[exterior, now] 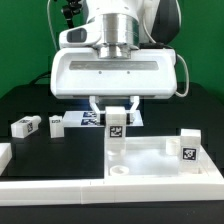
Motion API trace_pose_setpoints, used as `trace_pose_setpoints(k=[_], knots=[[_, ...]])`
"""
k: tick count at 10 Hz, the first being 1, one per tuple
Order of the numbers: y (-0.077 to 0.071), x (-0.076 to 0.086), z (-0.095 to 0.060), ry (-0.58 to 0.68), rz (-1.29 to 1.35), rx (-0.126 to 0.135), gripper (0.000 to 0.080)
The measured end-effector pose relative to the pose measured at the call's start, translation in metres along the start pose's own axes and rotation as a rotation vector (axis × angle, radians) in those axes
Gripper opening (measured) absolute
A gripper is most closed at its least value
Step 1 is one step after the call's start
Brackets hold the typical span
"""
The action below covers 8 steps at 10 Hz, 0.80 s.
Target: Assemble square table
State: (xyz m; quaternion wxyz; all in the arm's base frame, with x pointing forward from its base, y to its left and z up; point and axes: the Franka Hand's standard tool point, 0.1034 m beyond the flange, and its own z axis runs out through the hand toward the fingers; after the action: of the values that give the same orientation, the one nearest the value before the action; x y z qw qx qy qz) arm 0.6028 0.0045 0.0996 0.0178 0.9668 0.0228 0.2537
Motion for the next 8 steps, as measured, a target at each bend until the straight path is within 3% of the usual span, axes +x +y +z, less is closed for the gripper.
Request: trace_pose_setpoints(k=[8], knots=[[-0.004,0.003,0.020,0.000,0.005,-0.001,0.0290]])
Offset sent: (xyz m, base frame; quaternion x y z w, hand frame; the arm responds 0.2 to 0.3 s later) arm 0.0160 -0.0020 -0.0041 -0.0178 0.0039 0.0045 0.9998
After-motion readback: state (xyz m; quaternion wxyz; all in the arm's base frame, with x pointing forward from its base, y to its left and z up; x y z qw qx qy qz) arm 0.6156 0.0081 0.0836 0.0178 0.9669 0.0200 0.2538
